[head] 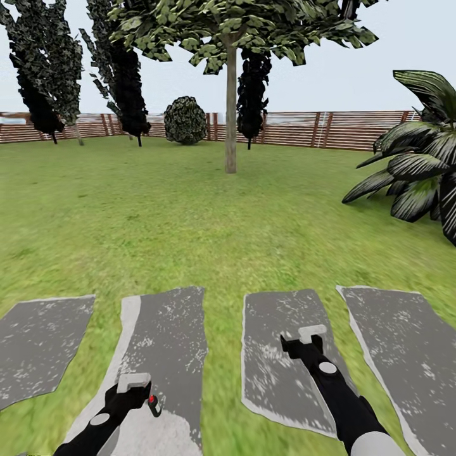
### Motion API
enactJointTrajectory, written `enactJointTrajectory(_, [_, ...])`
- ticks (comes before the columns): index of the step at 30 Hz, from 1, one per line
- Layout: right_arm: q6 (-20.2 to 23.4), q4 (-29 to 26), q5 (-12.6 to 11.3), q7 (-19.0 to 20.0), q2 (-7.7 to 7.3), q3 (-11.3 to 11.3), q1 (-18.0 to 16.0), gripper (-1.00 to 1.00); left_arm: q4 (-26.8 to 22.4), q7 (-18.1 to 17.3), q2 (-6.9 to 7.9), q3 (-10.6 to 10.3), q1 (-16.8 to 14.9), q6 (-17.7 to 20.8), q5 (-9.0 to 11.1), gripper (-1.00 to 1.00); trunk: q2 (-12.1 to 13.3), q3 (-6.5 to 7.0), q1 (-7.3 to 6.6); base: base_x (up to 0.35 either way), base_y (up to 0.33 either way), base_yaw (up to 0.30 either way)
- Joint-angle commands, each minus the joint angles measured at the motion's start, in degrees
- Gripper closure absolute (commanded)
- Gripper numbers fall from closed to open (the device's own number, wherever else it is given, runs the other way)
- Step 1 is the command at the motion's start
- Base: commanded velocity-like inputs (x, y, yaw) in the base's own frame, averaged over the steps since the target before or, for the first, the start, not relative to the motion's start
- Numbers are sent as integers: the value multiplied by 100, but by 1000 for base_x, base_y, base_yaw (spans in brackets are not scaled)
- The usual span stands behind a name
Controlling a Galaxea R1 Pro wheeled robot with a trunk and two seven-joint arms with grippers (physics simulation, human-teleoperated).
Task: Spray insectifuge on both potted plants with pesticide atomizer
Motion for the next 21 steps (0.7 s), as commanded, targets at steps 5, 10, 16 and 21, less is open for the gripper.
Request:
enactJointTrajectory(5, [9, -9, 60, -7, 2, -13, -1, -100, 29, -28, 5, 2, 3, -21, 27, -100, -2, -23, -1, 2, 0, 77])
enactJointTrajectory(10, [-2, -2, 60, -10, 2, -10, -1, -100, 40, -55, 15, 15, 5, -26, 41, -100, -203, -116, 109, 0, 0, 12])
enactJointTrajectory(16, [-5, 11, 60, -11, 2, -6, -1, -100, 41, -60, 17, 17, 0, -27, 39, -100, -443, -224, 241, 0, 0, 1])
enactJointTrajectory(21, [-5, 13, 60, -9, 2, -6, -1, -100, 46, -60, 17, 17, -3, -136, 38, -100, -644, -314, 351, 0, 0, 0])
